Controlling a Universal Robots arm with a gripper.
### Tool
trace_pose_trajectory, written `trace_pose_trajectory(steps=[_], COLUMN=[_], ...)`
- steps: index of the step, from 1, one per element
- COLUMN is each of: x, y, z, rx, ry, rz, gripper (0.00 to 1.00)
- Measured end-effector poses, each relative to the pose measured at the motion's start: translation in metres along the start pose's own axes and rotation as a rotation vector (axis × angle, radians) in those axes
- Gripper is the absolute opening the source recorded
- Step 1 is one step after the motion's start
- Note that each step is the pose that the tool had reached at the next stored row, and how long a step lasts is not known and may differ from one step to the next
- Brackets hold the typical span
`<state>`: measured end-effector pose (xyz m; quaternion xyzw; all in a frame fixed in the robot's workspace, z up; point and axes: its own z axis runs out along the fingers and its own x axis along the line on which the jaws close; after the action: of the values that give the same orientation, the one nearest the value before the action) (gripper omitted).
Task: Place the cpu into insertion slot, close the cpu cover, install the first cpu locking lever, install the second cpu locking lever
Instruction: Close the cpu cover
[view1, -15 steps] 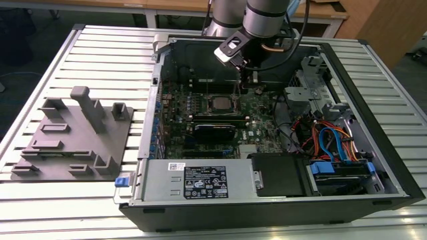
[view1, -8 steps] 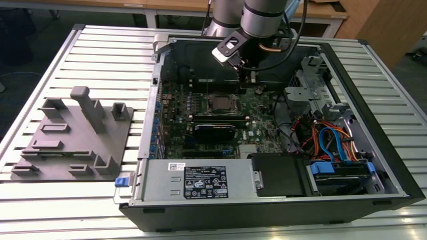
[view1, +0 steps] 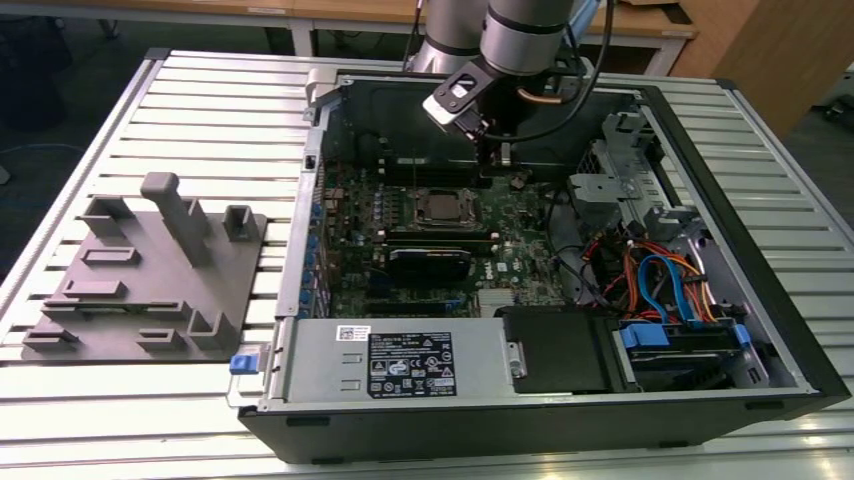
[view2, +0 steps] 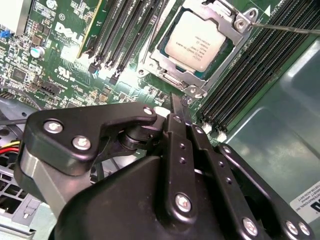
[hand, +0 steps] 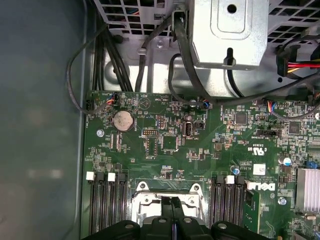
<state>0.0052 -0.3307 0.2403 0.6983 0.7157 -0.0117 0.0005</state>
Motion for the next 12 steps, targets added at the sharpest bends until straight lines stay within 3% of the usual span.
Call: trace_pose_trajectory(steps=[3, 12], x=[0.0001, 0.0009], y=[-0.0048, -0.035], z=[0.0011, 0.0058], rx=[0.0, 0.0001], ry=[-0.0005, -0.0007], rz=[0.0, -0.003], gripper=[0.1, 0.1])
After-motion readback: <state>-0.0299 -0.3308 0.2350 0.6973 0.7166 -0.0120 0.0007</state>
